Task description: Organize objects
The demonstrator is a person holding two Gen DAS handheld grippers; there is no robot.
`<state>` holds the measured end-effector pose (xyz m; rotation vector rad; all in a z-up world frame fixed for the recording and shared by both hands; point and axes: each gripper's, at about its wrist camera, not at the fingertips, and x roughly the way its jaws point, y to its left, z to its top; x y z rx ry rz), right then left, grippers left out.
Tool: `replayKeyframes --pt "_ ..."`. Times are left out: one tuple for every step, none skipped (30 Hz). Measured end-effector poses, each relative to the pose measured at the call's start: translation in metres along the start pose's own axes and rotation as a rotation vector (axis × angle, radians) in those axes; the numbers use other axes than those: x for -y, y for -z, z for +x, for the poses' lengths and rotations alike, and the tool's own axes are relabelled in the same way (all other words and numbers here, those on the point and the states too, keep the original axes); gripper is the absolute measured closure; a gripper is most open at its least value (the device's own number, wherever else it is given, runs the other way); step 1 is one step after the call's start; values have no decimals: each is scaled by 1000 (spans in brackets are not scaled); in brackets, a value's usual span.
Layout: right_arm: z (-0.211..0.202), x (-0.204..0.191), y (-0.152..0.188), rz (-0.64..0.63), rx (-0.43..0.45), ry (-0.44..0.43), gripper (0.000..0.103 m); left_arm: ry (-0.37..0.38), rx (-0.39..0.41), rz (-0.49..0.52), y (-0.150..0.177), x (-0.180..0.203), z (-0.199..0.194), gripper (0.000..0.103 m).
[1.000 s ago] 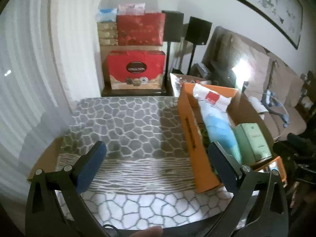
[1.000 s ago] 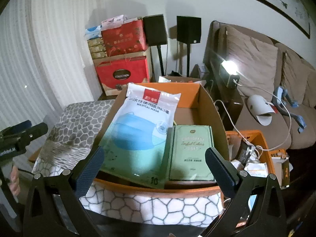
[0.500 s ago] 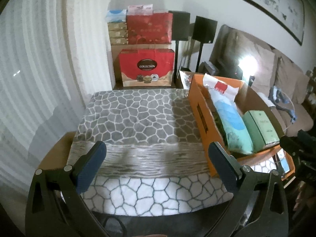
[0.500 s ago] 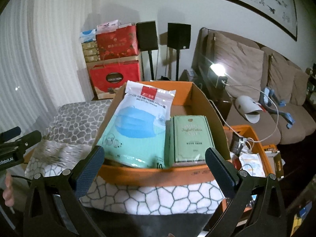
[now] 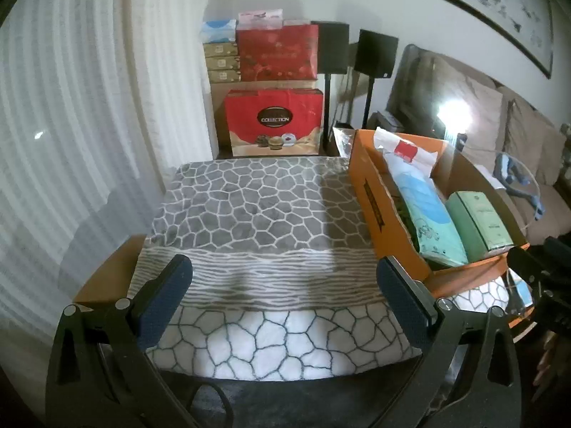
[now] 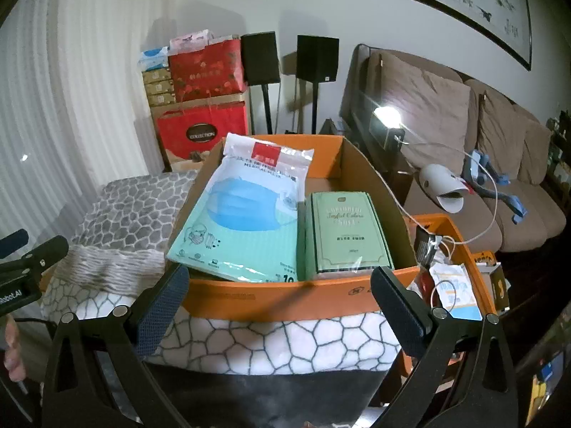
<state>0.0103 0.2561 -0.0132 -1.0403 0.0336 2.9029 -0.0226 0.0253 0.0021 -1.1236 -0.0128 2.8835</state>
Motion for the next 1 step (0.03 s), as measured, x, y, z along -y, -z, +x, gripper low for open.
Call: replayKeyframes --pt "0 0 0 2 -1 0 0 -2 1 3 0 0 0 0"
